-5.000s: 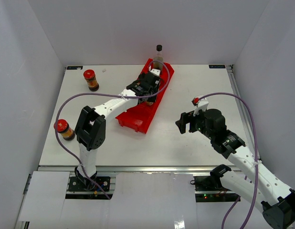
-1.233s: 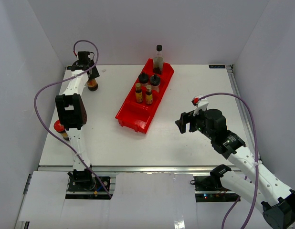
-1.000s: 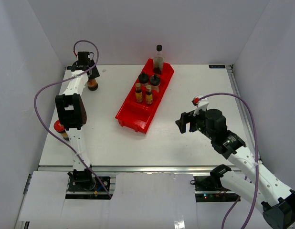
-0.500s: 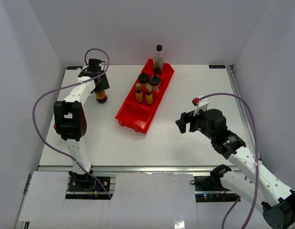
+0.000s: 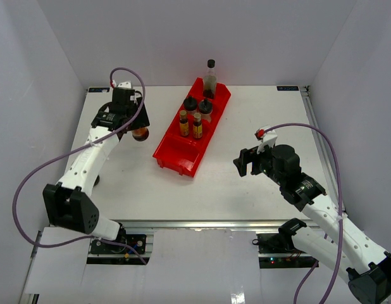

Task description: Organize the condiment bottles

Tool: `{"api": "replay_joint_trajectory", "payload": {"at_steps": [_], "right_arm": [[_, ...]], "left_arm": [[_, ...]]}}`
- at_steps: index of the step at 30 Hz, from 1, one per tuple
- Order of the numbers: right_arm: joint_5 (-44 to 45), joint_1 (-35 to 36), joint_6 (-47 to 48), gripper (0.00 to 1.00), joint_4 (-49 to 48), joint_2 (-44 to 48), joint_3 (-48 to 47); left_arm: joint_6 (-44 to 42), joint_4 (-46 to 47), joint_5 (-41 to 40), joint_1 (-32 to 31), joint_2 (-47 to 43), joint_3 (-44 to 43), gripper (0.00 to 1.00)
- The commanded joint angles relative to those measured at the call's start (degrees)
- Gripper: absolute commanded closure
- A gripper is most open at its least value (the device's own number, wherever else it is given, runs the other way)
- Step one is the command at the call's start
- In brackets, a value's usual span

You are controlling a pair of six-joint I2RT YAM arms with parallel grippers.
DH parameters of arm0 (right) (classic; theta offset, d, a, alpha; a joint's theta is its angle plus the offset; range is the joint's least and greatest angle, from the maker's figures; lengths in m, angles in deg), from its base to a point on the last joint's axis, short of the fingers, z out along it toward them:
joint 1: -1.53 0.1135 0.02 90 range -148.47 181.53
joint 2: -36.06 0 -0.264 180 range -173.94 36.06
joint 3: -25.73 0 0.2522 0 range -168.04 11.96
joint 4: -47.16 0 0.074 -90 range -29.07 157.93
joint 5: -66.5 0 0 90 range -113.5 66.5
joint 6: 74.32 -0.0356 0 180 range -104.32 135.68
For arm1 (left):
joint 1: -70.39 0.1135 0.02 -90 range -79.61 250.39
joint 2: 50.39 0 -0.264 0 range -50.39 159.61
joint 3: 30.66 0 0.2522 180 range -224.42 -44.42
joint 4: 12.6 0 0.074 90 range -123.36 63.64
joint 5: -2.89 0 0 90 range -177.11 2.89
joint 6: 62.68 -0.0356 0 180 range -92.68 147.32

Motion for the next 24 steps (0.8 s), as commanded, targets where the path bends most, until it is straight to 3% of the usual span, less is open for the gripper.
{"api": "replay_joint_trajectory", "payload": {"at_steps": [1, 7, 16, 24], "right_arm": [[1.9, -0.1, 0.4, 0.11, -1.2, 0.9, -1.4], [2.9, 0.0, 0.6, 0.11, -1.0, 0.4, -1.9], [3.4, -0.1, 0.7, 0.11, -1.3, 0.4, -1.4], [3.5, -0.1, 0.6, 0.11, -1.8, 0.1, -1.1]], "left_arm": [[0.0, 5.4, 6.3, -1.9, -8.5, 0.6, 1.0], [1.0, 8.1, 11.0, -7.8, -10.4, 2.4, 1.0], [0.7, 15.3, 8.0, -15.3, -8.3, 8.9, 1.0], [0.1, 20.0, 4.8, -17.1, -5.3, 13.7, 1.0]]}}
